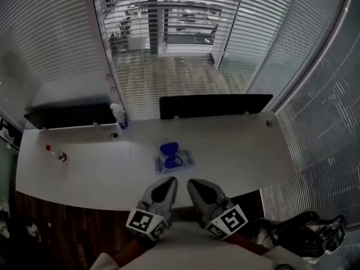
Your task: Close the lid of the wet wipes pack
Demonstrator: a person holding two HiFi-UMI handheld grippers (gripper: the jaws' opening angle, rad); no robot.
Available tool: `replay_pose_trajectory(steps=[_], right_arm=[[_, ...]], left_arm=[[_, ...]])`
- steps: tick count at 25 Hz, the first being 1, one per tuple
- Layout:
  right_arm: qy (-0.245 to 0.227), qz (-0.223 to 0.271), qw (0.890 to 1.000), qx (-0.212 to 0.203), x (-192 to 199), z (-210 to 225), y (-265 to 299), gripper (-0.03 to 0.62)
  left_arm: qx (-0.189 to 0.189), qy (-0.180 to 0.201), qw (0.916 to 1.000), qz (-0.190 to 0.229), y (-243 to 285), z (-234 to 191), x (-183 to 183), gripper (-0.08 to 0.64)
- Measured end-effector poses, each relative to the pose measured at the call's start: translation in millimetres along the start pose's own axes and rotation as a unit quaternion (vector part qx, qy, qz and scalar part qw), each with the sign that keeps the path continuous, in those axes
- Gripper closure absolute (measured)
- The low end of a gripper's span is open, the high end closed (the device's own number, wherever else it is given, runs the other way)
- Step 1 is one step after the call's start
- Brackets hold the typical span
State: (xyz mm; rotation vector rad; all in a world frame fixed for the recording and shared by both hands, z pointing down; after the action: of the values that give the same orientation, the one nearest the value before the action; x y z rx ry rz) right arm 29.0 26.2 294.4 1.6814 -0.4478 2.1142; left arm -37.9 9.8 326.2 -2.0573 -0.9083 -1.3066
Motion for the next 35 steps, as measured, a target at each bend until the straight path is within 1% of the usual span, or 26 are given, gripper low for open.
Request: replay_pose_trajectory(steps=[4,8,14,19,26,29,35], right_arm=[[0.004,0.000,1.000,0.002,4,2,21,0.592],[0.000,0.000,1.000,-0.001,4,6,32,0.592],[0.003,-0.002,1.000,-0.007,0,25,54,0.592],[-0.002,0.003,1.000,-0.022,-9,43,61,0.592],[-0.007,0.010,1.000,-0.028,-7,71,66,0.592],[-0.006,0.009,1.000,-0.028,-6,77,68,0.592],[-0.004,0.005,0.999,-0.033,-6,83,76,0.592]], left_arm=[[-0.001,0.003,1.0000,-0.004,3,-19,-6,0.557],[-0.011,0.006,0.9999,-0.005,6,-28,-12,0.557],[-0.030,0.014,0.9995,-0.003,18,-45,-17,0.557],[-0.047,0.025,0.9986,0.000,37,-45,-24,0.557],[-0.055,0.038,0.9977,0.002,62,-49,-18,0.557],[-0.057,0.047,0.9973,0.002,68,-51,-19,0.557],[-0.062,0.051,0.9968,-0.004,74,-61,-18,0.557]])
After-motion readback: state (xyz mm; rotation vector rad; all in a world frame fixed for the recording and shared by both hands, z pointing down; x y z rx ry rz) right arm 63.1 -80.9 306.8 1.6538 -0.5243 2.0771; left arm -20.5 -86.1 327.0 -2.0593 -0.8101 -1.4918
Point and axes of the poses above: the fingertips, and each gripper's own axes: y forward along the fingers, z to its right, x out of its underside, the point moved 2 cm from there along -y, backward along the fingers, and after that the axes turned 10 degrees about x, right-handed, at the moved point
